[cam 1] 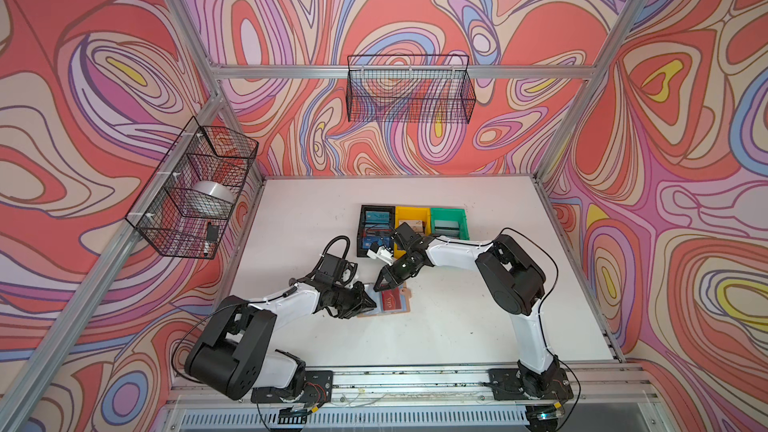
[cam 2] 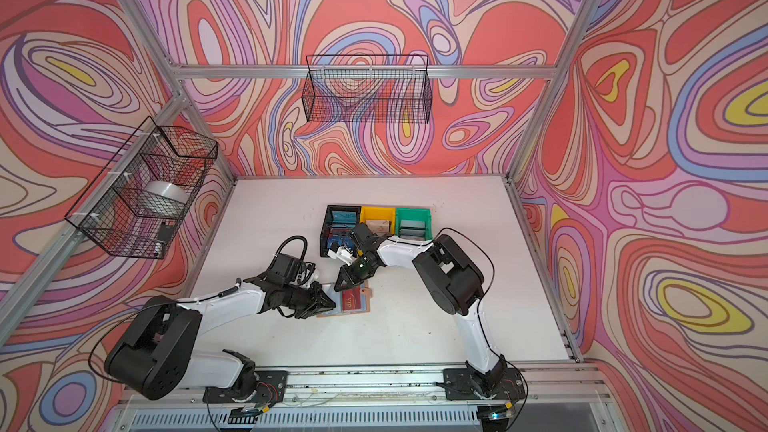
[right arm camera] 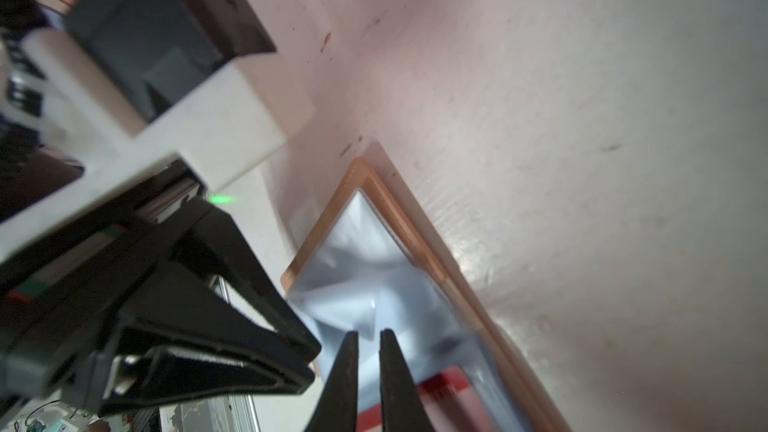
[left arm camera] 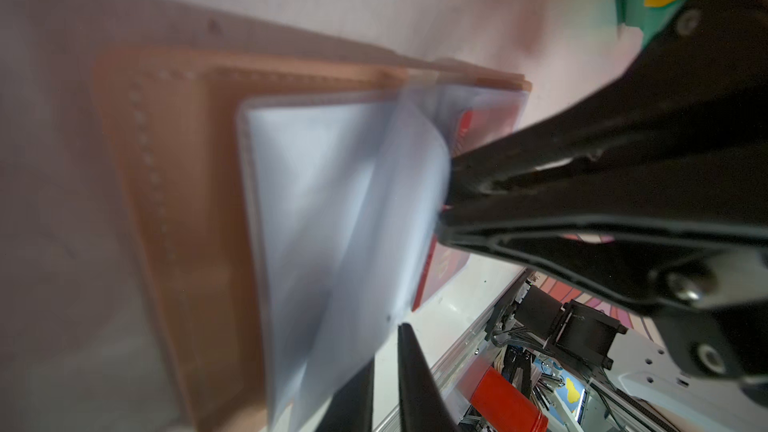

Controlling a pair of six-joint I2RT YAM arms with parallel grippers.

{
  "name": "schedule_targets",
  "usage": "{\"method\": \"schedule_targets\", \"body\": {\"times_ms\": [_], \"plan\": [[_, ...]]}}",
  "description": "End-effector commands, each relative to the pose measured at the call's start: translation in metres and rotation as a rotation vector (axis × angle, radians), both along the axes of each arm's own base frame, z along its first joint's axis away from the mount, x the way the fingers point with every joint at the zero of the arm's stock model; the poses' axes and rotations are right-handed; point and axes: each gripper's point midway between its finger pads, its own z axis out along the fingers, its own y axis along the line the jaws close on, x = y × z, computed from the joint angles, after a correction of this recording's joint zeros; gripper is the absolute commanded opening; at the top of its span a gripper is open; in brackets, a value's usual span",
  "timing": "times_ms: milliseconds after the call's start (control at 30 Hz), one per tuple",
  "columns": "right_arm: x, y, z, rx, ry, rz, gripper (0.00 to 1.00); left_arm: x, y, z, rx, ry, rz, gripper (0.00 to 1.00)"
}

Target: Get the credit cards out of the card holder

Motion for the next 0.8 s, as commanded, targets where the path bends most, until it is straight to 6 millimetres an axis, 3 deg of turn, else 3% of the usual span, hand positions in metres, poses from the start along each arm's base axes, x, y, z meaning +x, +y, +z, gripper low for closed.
{"method": "schedule_targets", "body": {"times_ms": [0, 233, 467, 767], "plan": [[-0.001, -0.008, 0.015, -0.017, -0.061, -0.019, 0.17, 0.016, -0.003, 0.0, 0.018, -0.024, 0.0, 0.13], [0.002, -0.027, 0.023, -0.06, -0.116, -0.074, 0.2, 0.028, -0.008, -0.003, -0.004, -0.016, -0.015, 0.14], [0.003, -0.048, 0.006, -0.124, -0.105, -0.116, 0.2, 0.035, -0.016, 0.006, -0.047, -0.05, -0.026, 0.31], [-0.003, -0.056, -0.009, -0.15, -0.072, -0.12, 0.19, 0.038, -0.023, 0.003, -0.108, -0.066, -0.025, 0.29]]}}
